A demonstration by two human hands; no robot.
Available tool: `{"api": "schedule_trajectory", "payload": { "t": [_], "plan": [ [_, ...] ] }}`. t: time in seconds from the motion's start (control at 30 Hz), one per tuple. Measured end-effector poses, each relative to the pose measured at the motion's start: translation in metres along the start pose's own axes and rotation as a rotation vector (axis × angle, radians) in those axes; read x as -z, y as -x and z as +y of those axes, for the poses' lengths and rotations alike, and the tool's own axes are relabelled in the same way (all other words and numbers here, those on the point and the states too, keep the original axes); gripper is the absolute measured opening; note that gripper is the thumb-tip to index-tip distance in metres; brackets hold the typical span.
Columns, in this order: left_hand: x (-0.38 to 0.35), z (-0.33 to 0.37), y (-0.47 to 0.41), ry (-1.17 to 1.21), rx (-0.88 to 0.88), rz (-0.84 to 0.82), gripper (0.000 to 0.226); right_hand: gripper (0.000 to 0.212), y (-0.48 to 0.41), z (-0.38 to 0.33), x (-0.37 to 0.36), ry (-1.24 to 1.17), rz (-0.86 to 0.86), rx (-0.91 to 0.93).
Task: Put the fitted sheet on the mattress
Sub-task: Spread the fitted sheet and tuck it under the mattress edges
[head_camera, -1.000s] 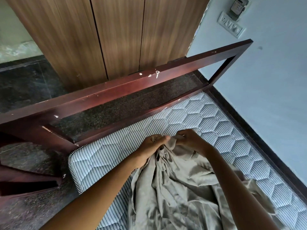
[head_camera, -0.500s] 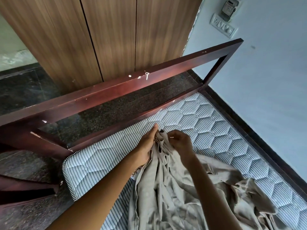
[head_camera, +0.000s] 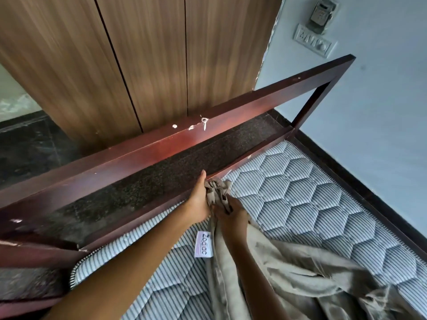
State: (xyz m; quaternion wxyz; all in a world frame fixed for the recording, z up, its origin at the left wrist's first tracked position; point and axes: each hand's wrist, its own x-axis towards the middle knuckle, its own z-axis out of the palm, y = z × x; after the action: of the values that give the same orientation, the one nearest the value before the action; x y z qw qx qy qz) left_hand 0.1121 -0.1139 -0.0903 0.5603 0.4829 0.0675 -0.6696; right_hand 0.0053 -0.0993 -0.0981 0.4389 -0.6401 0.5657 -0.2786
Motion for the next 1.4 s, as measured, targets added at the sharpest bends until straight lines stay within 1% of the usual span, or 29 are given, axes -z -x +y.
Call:
{"api": "schedule_trajectory", "payload": {
  "t": [0.07,0.1,0.13,0.2,0.23,0.3,0.33,0.4,0.5,0.6,0.67,0.8,0.93,1.0,1.13,1.23,1.3,1.4],
  "plan": [
    [0.005,0.009,-0.027,-0.007,-0.022,0.011,0.059,0.024,-0.023,0.006,-0.023,0.085,0.069,-0.01],
    [0.009,0.014,-0.039,-0.079,-0.039,-0.01,0.056,0.021,-0.032,0.01,-0.031,0.106,0.104,-0.015],
    [0.011,0.02,-0.047,-0.238,-0.075,-0.031,0.052,0.018,-0.04,0.016,-0.038,0.121,0.126,-0.02],
    [0.013,0.038,-0.055,-0.654,-0.207,-0.006,0.039,0.018,-0.057,0.032,-0.049,0.165,0.137,-0.06],
    [0.012,0.047,-0.059,-0.766,-0.307,0.0,0.036,0.02,-0.063,0.041,-0.055,0.191,0.136,-0.089],
    [0.009,0.065,-0.068,-0.826,-0.475,-0.032,0.031,0.022,-0.073,0.059,-0.068,0.231,0.13,-0.108],
    [0.011,0.071,-0.077,-0.882,-0.524,-0.027,0.028,0.022,-0.077,0.068,-0.076,0.247,0.121,-0.109],
    [0.022,0.076,-0.095,-1.016,-0.526,0.037,0.026,0.024,-0.079,0.082,-0.09,0.269,0.086,-0.126],
    [0.048,0.076,-0.121,-1.145,-0.406,0.088,0.028,0.03,-0.084,0.096,-0.104,0.294,0.053,-0.094],
    [0.064,0.068,-0.14,-1.281,-0.266,0.124,0.033,0.034,-0.092,0.103,-0.107,0.385,0.036,-0.071],
    [0.07,0.062,-0.149,-1.27,-0.172,0.13,0.037,0.033,-0.099,0.106,-0.105,0.435,0.001,-0.109],
    [0.074,0.059,-0.167,-1.305,-0.162,0.153,0.033,0.034,-0.117,0.116,-0.102,0.498,-0.089,-0.127],
    [0.079,0.06,-0.177,-1.312,-0.13,0.08,0.039,0.034,-0.127,0.12,-0.114,0.504,-0.07,-0.11],
    [0.081,0.06,-0.182,-1.329,-0.11,0.028,0.042,0.033,-0.133,0.118,-0.118,0.488,-0.063,-0.137],
    [0.083,0.061,-0.191,-1.389,-0.089,-0.009,0.041,0.033,-0.14,0.119,-0.126,0.443,0.009,-0.18],
    [0.085,0.056,-0.197,-1.263,-0.079,-0.015,0.042,0.03,-0.146,0.119,-0.132,0.451,0.085,-0.217],
    [0.087,0.052,-0.203,-1.158,-0.088,0.001,0.04,0.034,-0.149,0.117,-0.135,0.474,0.123,-0.242],
    [0.091,0.052,-0.213,-1.047,-0.152,0.08,0.03,0.033,-0.151,0.113,-0.142,0.513,0.156,-0.235]
  ]
}}
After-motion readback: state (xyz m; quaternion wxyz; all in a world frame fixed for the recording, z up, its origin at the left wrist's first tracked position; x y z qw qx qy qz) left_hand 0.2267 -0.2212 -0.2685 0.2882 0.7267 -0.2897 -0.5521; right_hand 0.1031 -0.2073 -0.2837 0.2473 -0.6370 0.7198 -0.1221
